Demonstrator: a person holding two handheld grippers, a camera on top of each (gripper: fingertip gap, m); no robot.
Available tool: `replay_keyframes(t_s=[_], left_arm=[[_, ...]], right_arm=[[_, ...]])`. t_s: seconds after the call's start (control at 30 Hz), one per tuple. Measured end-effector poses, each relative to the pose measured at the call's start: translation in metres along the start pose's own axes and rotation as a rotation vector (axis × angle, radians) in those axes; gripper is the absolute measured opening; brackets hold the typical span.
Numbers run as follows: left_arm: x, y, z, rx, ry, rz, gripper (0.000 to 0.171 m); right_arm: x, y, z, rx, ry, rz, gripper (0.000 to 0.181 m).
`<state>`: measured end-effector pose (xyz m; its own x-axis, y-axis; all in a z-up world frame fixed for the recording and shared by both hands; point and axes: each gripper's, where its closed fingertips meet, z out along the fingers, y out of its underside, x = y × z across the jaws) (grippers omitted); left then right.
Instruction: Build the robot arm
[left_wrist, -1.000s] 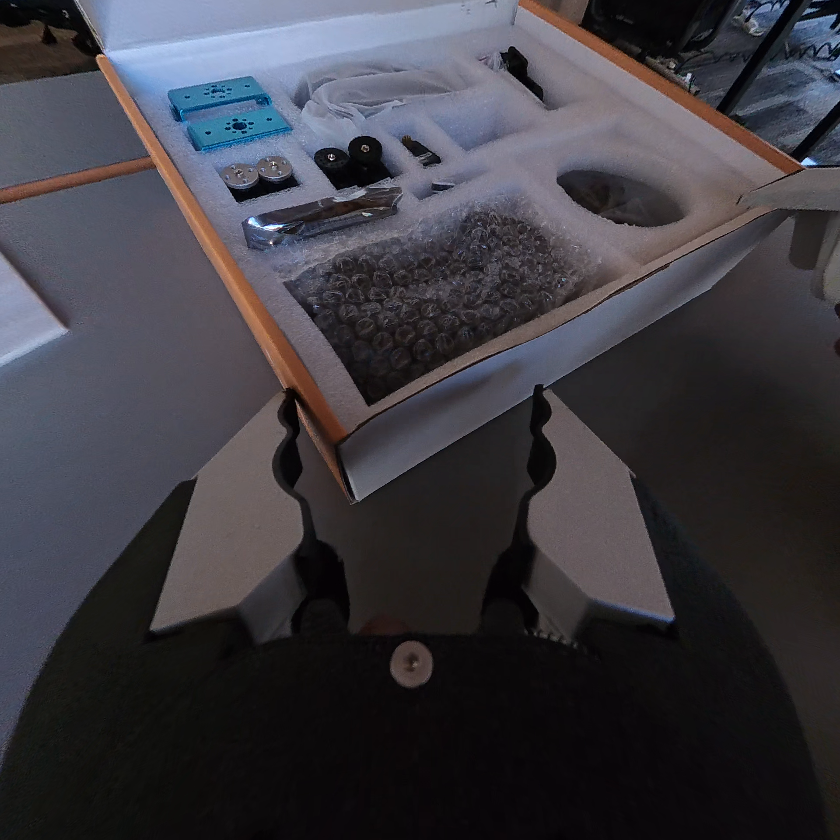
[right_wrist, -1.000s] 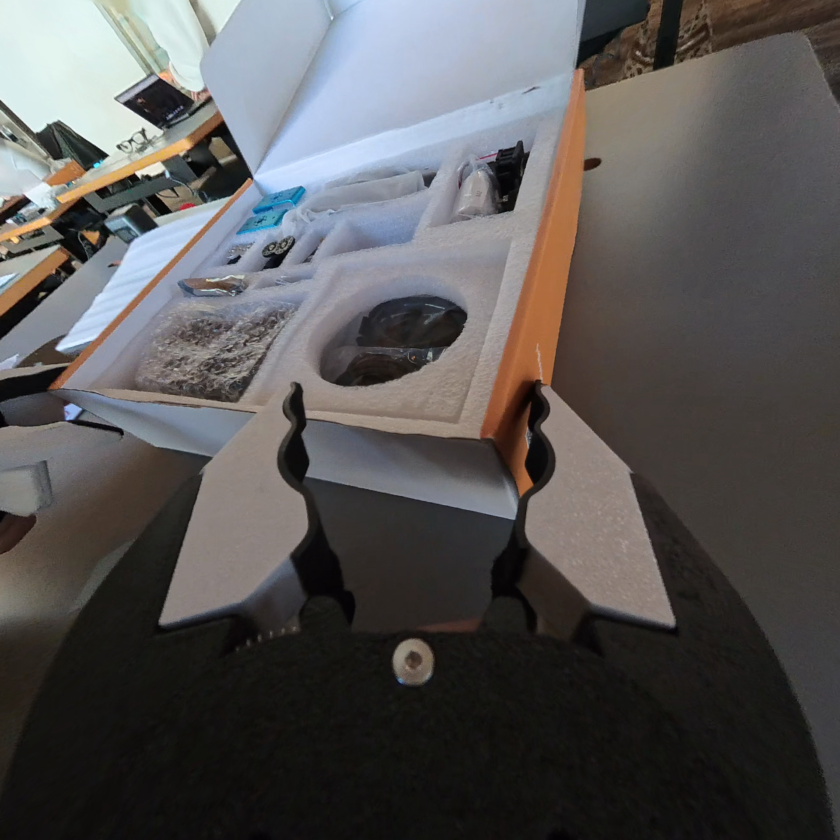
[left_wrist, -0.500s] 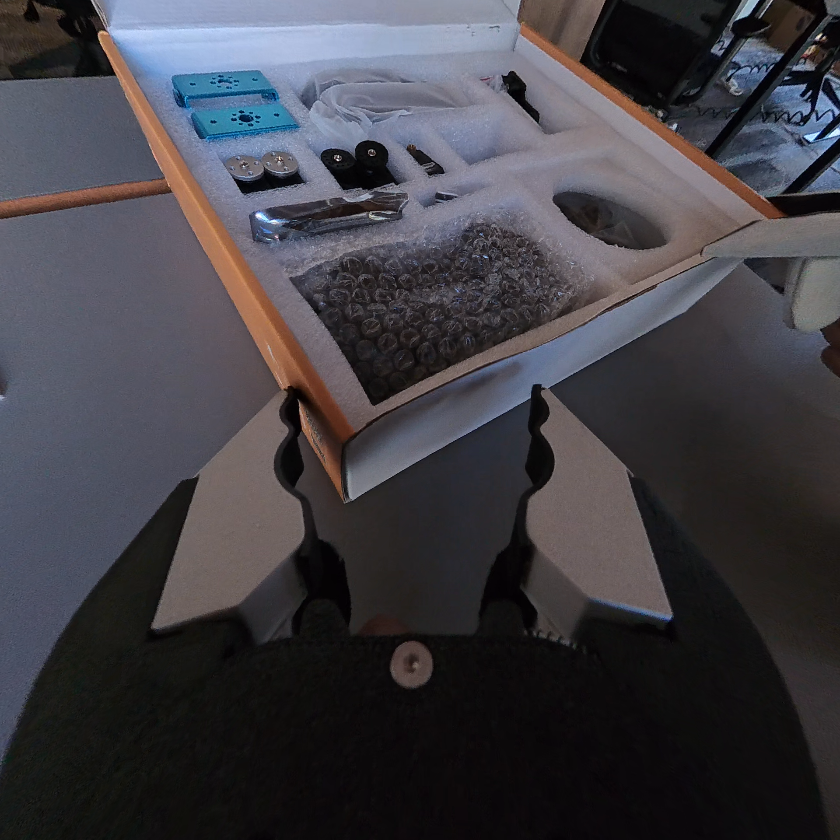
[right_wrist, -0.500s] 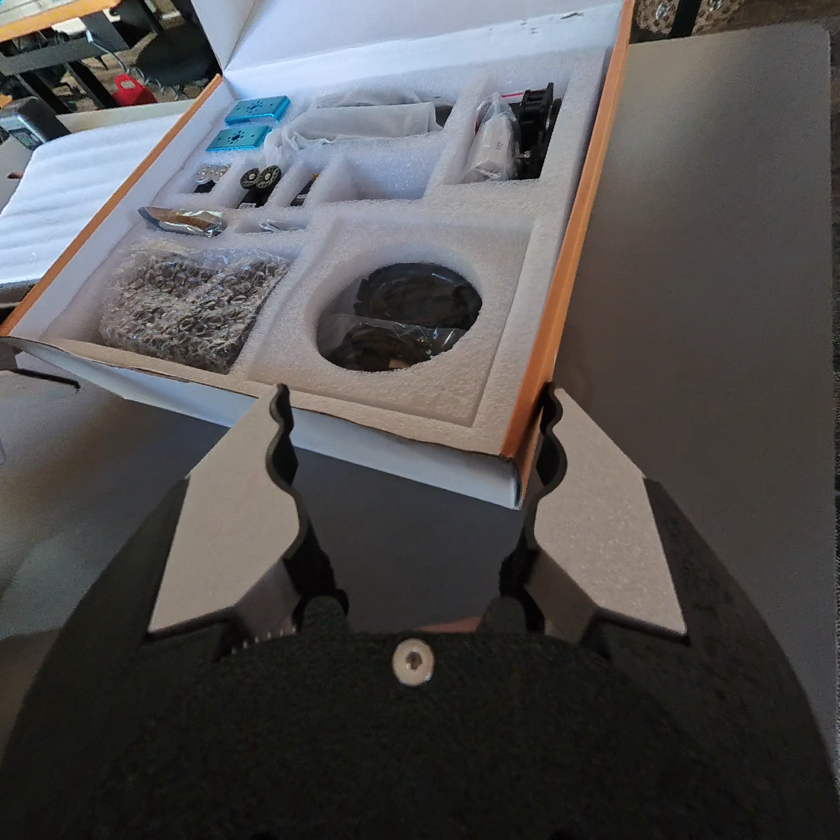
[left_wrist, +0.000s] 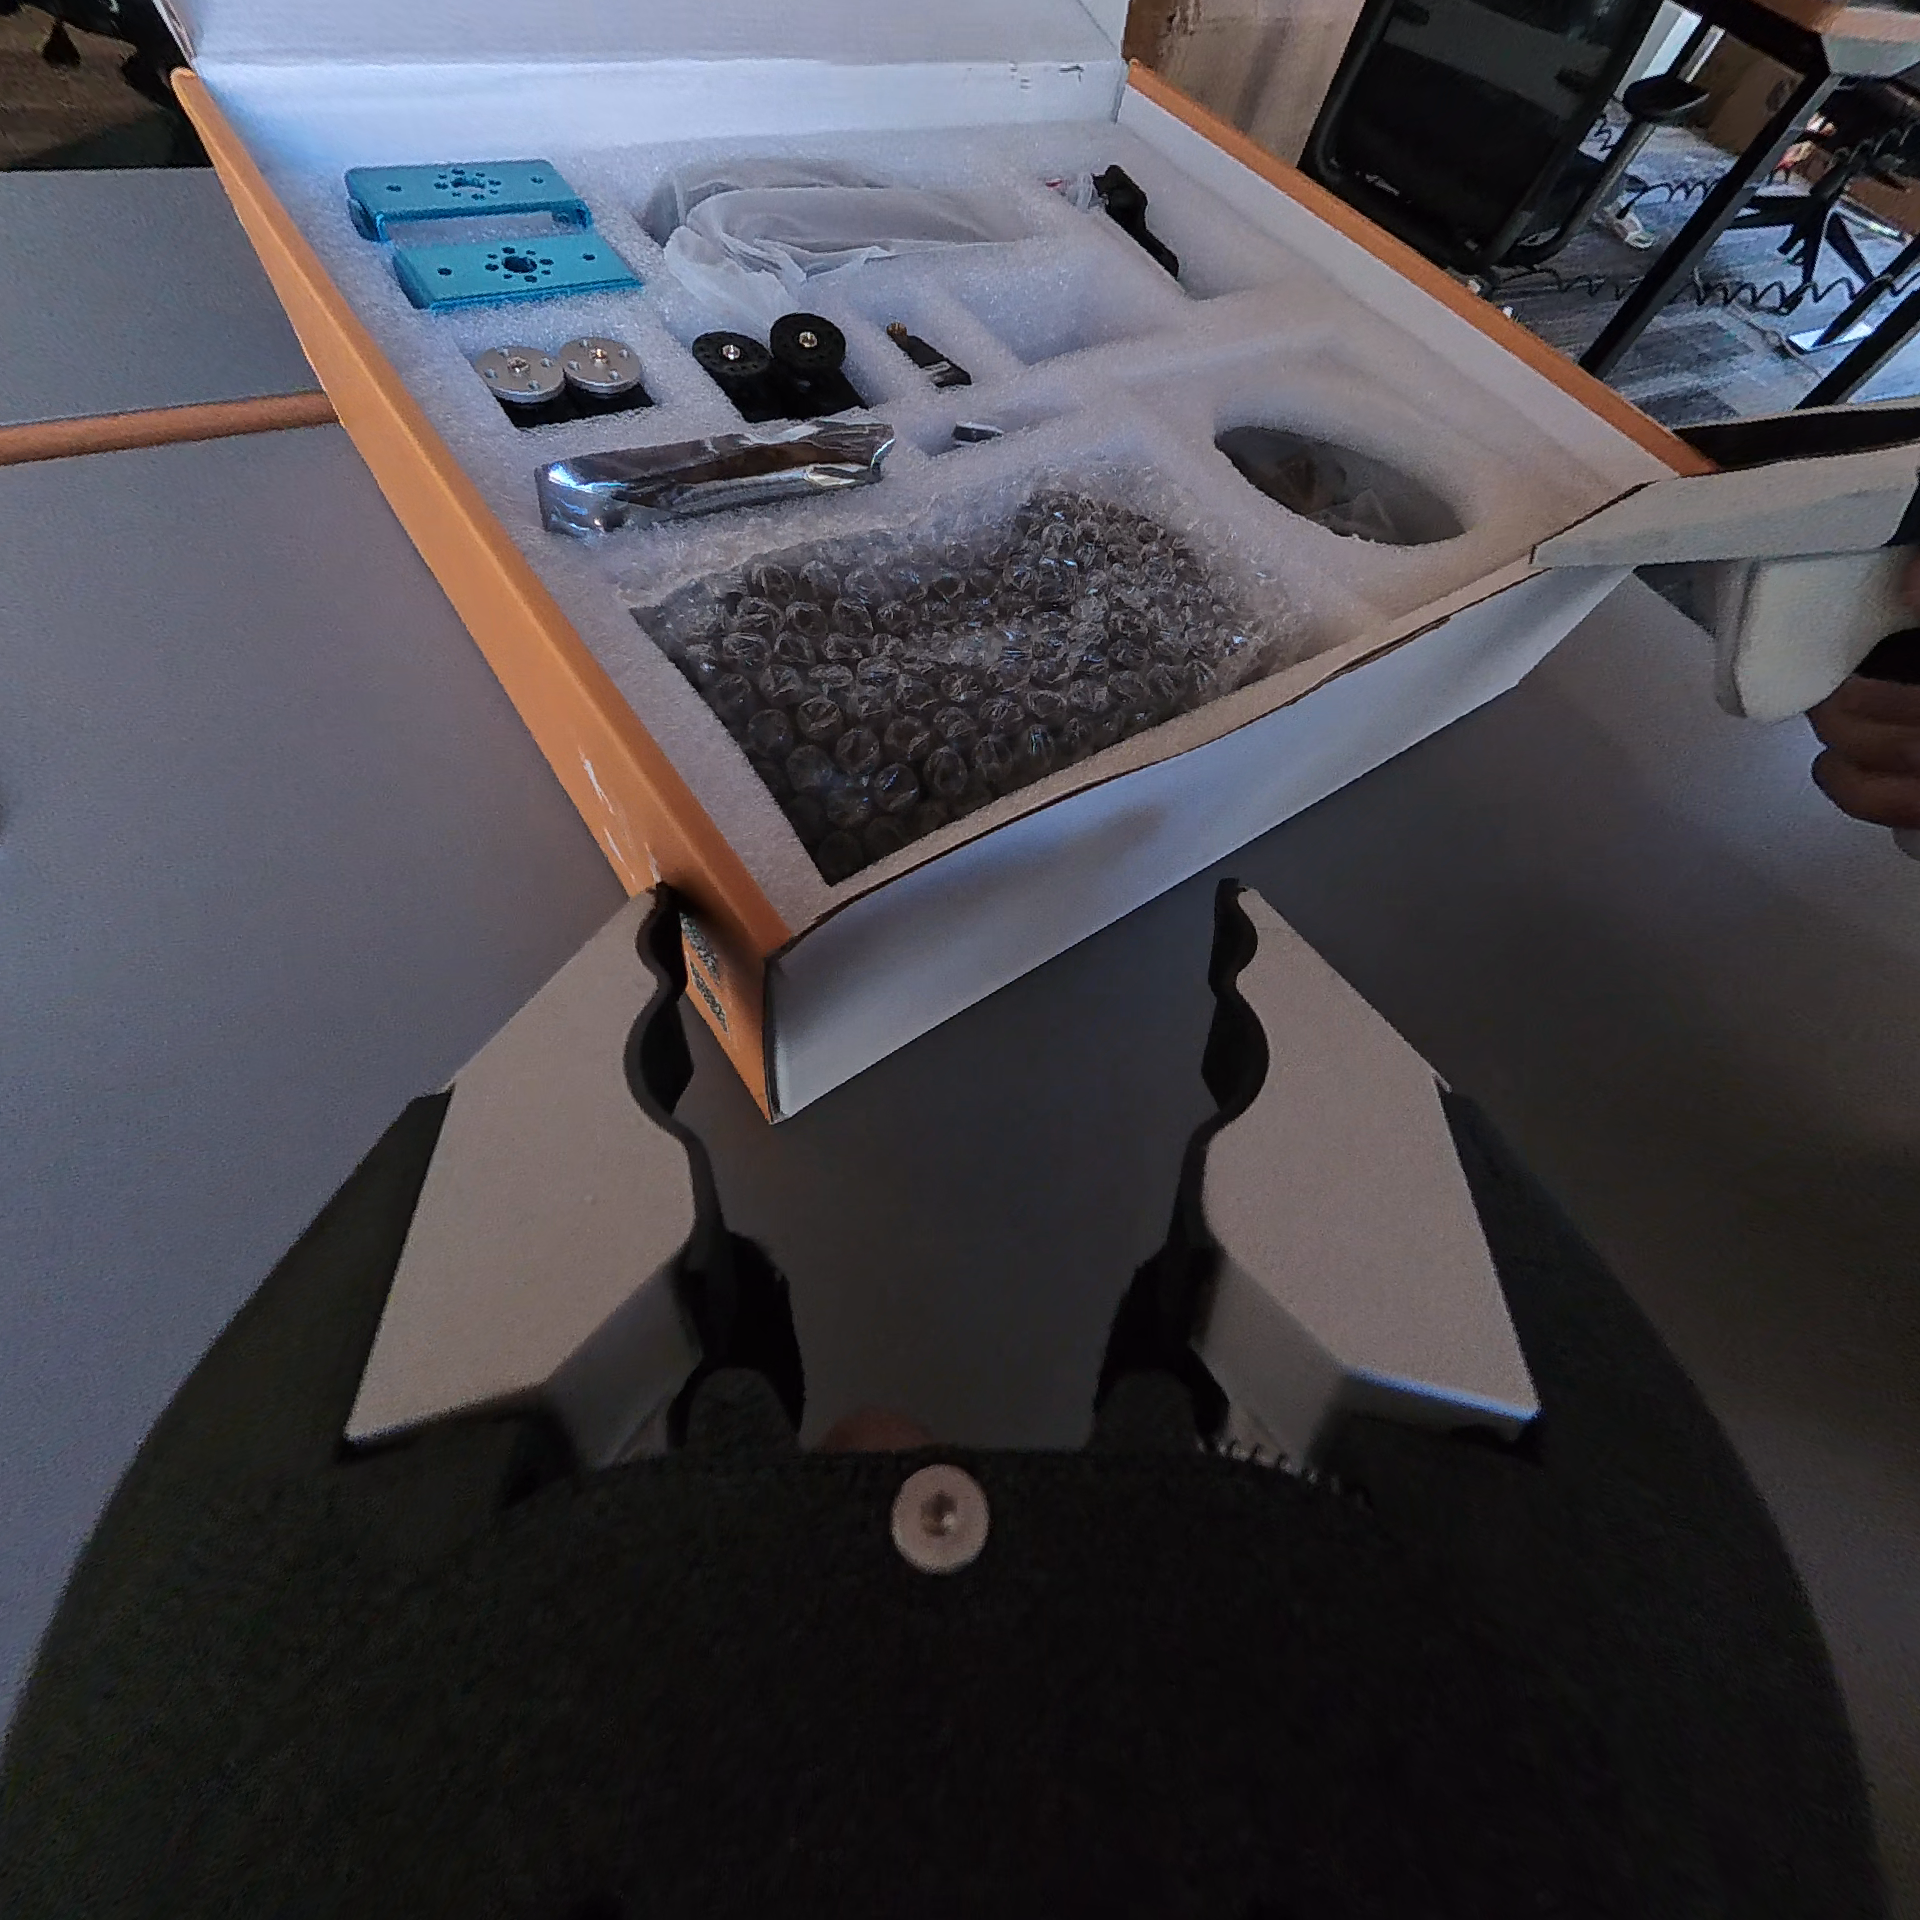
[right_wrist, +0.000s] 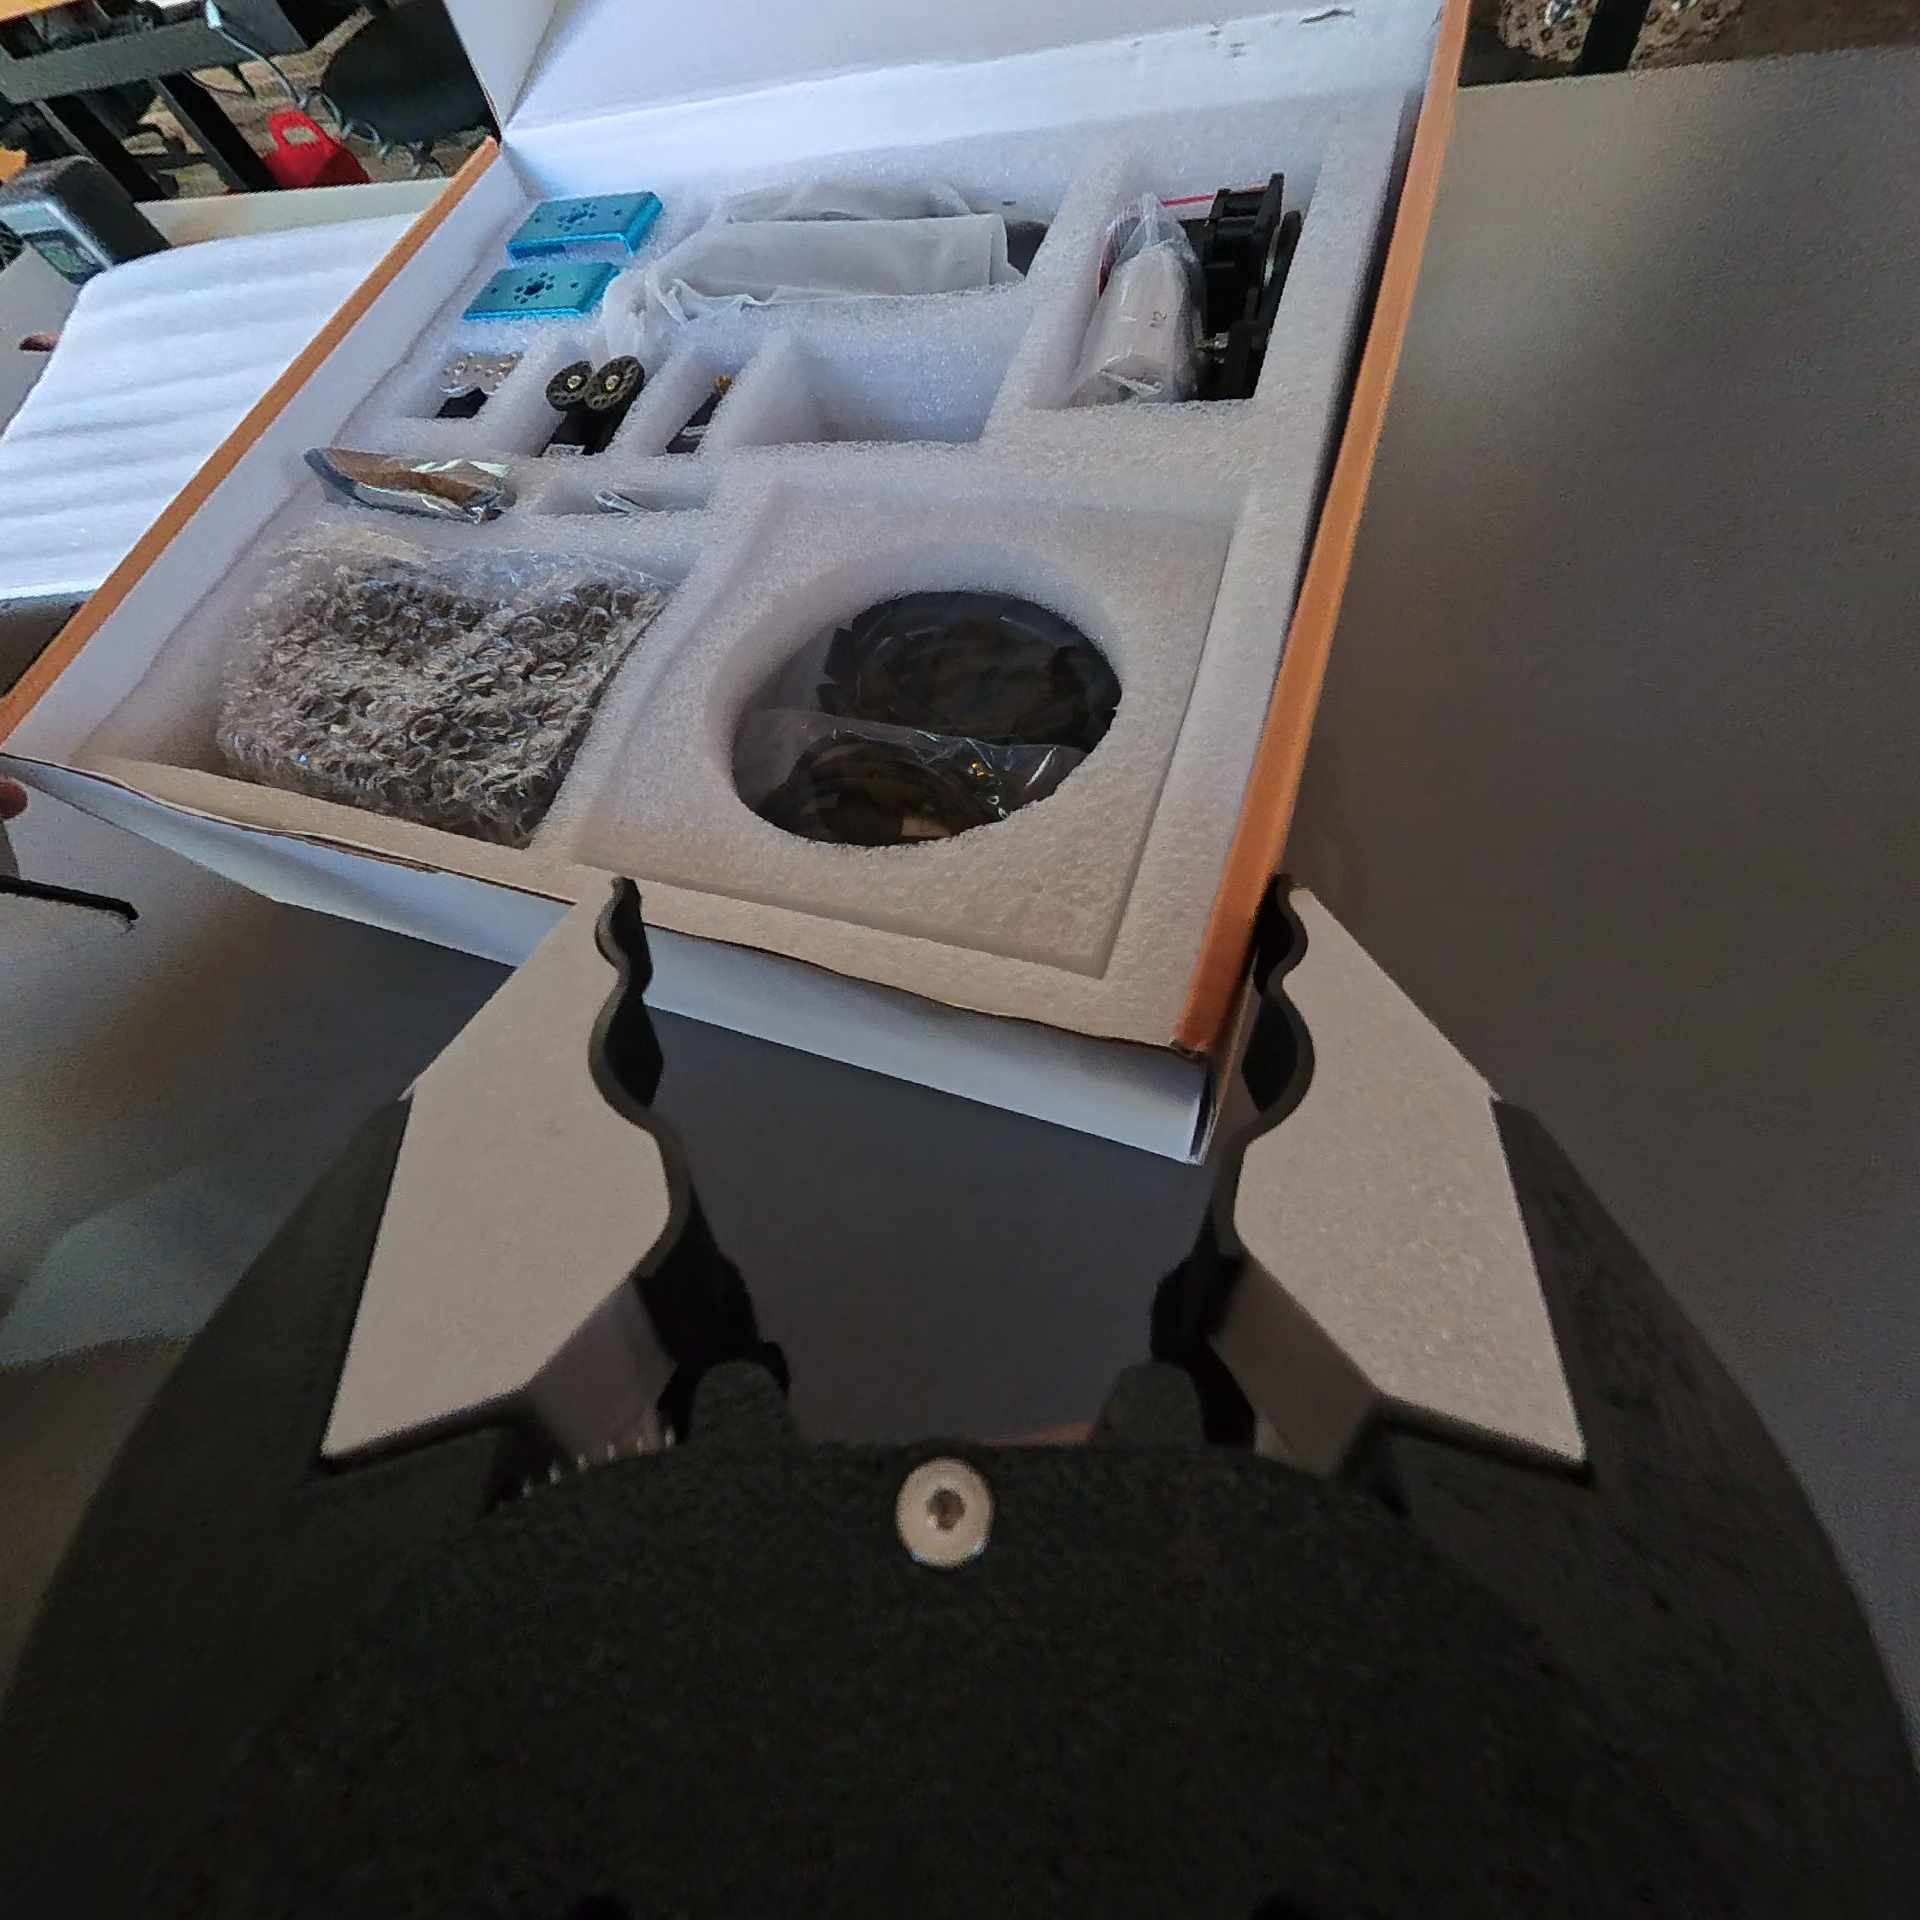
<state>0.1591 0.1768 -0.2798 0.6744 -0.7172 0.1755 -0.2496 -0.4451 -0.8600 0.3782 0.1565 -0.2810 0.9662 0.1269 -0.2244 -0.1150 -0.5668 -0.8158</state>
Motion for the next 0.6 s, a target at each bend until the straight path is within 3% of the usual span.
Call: replay_keyframes(t_s=[0.17, 0.3, 0.37, 0.4, 0.5, 0.6], left_arm=[[0.008, 0.009, -0.01, -0.005, -0.001, 0.029, 0.101], [0.001, 0.007, -0.014, 0.014, 0.022, 0.005, 0.089], [-0.001, 0.003, -0.016, 0.026, 0.056, -0.052, 0.084], [-0.003, 0.002, -0.017, 0.029, 0.07, -0.071, 0.081], [-0.02, -0.009, -0.024, 0.089, 0.055, -0.123, 0.081], [-0.053, -0.025, -0.034, 0.189, -0.03, -0.132, 0.08]], right_arm=[[-0.005, 0.006, -0.007, -0.076, -0.013, -0.018, 0.115], [-0.006, 0.008, -0.009, -0.097, -0.018, -0.02, 0.114], [0.006, 0.004, -0.014, -0.113, -0.001, -0.018, 0.094], [0.012, -0.007, -0.02, -0.083, 0.013, -0.021, 0.083], [0.02, -0.065, -0.047, 0.091, 0.06, -0.015, 0.081], [0.005, -0.115, -0.055, 0.198, 0.064, -0.126, 0.073]])
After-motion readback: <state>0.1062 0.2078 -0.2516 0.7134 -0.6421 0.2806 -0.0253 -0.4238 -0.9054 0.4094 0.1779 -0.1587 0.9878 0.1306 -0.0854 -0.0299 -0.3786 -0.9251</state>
